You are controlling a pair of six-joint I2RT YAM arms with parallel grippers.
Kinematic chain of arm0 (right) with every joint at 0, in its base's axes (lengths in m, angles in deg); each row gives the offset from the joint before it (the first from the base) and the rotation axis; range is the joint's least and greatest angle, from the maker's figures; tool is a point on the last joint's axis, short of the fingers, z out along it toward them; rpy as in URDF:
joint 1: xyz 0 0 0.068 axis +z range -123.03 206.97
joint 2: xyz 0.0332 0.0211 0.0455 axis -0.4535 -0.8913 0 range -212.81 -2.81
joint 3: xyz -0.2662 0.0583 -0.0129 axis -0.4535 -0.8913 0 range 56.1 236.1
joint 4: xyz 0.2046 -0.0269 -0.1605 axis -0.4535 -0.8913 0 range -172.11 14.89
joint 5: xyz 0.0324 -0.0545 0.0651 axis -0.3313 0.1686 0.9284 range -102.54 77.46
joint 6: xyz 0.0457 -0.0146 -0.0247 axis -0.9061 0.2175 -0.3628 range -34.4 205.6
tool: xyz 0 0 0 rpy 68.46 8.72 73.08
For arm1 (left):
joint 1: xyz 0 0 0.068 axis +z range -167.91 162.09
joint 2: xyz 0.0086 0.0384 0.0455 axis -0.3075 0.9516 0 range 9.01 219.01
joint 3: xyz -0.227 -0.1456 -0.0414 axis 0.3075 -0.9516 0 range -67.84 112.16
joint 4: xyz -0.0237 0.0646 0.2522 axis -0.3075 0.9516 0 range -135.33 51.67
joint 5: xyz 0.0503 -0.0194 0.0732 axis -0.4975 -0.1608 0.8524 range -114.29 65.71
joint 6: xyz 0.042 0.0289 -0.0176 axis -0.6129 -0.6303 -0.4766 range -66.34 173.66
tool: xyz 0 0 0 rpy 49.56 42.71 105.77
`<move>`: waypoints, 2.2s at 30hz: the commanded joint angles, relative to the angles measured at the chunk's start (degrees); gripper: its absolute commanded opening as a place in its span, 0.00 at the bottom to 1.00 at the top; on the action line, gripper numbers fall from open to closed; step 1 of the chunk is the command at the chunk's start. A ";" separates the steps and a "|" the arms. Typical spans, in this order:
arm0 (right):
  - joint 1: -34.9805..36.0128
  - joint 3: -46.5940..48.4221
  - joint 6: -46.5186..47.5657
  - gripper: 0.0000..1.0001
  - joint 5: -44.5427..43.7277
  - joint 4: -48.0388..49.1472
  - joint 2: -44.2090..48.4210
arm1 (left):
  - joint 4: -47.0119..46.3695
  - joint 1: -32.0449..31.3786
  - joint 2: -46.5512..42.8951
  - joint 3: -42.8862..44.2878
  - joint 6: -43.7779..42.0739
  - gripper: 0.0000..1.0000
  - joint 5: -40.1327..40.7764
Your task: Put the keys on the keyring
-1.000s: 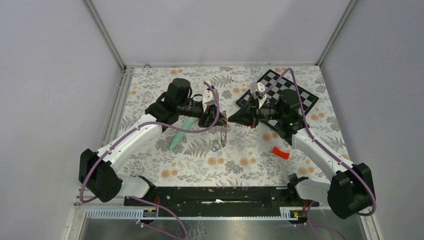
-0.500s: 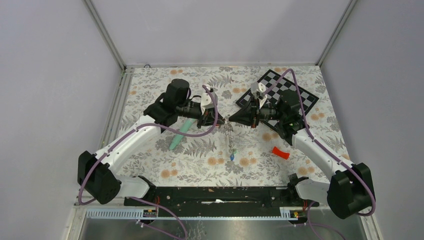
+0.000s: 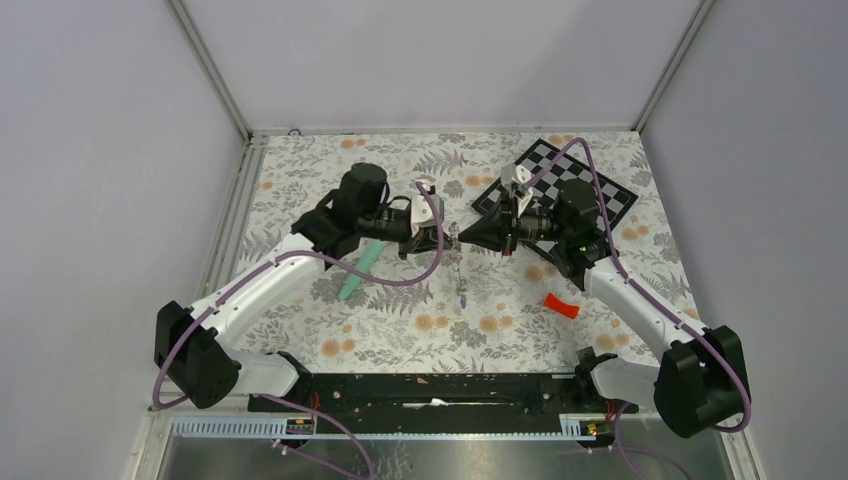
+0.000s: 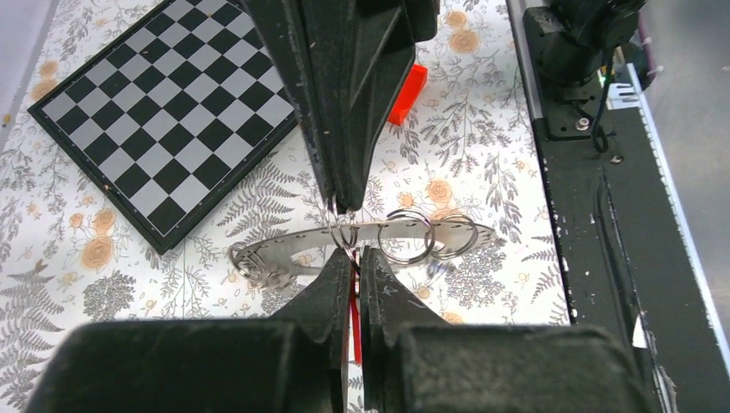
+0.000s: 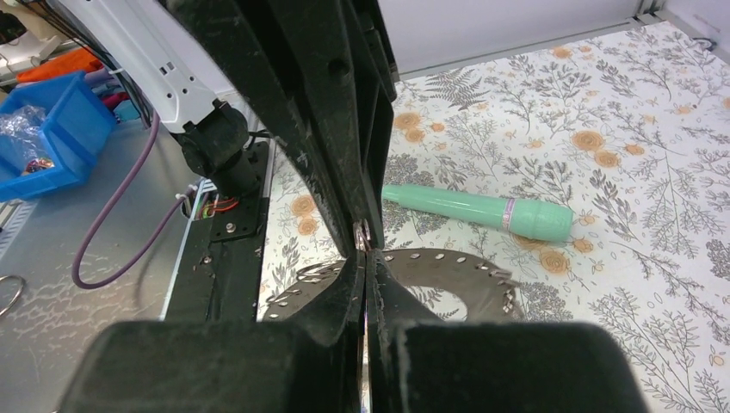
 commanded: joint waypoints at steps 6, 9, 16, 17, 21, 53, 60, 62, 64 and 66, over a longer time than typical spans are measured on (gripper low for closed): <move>-0.38 1.00 -1.99 0.00 -4.39 2.93 -0.01 | -0.77 -5.10 0.90 0.32 -4.09 0.04 9.59; -0.38 0.93 -2.33 0.00 -5.27 2.93 -0.17 | -0.77 -5.82 0.82 -0.09 -5.21 0.06 11.62; -0.44 0.74 0.07 0.00 -5.34 1.37 -0.04 | -0.41 -6.64 -0.40 -0.31 -6.52 0.38 14.16; -0.46 0.67 0.67 0.00 -4.98 1.08 0.16 | -0.04 -6.61 -0.73 -0.22 -6.82 0.40 14.43; -0.64 -0.32 3.42 0.00 -2.81 0.62 0.77 | 1.18 -5.74 -2.09 0.38 -7.36 0.45 14.90; -0.64 -1.61 8.61 0.00 0.61 -1.90 2.06 | -1.55 -2.87 3.41 4.63 1.25 0.20 2.84; -0.64 -1.87 9.59 0.00 0.40 -2.55 2.25 | -1.75 -2.76 3.25 4.03 1.34 0.00 3.52; -0.64 -1.86 10.71 0.00 0.19 -3.61 2.39 | -1.34 -2.82 2.97 4.16 1.38 0.00 4.49; -0.64 -1.54 12.92 0.04 0.11 -5.67 2.68 | 0.10 -2.82 2.85 4.82 0.98 0.00 5.65; -0.64 -0.94 16.05 0.15 -0.03 -8.93 3.05 | 2.27 -2.93 3.02 6.14 0.80 0.00 7.34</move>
